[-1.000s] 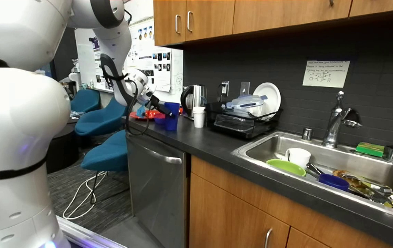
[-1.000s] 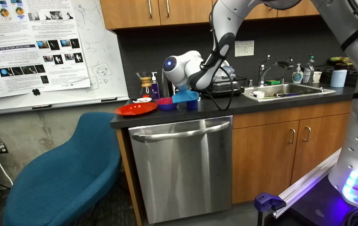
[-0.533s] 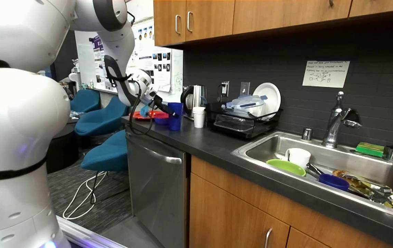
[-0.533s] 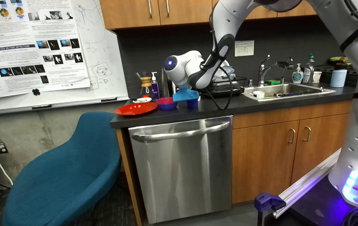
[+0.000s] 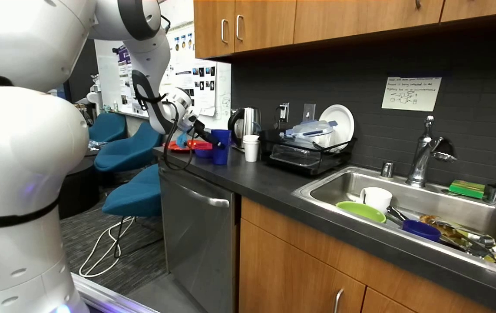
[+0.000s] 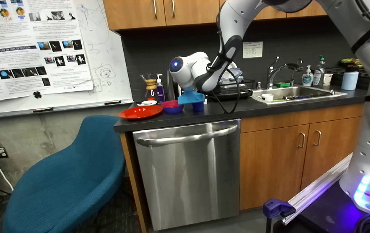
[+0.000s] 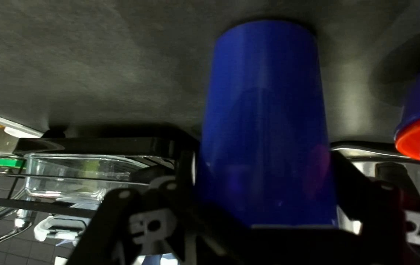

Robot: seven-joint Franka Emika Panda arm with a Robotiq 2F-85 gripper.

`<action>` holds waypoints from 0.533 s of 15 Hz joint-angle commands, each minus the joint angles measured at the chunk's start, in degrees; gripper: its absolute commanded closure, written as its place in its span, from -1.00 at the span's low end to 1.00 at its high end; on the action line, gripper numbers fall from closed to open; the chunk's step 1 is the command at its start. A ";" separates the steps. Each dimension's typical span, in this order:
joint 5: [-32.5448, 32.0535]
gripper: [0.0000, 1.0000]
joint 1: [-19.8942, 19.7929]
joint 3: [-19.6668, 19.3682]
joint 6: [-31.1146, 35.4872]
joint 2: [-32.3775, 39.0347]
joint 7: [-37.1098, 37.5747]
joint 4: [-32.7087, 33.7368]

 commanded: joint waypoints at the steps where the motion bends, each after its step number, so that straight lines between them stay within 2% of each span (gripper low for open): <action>1: -0.20 -0.21 -0.54 0.13 2.87 -3.88 0.25 -3.35; 8: -0.32 -0.21 -0.02 0.24 0.10 -15.98 -0.44 -10.65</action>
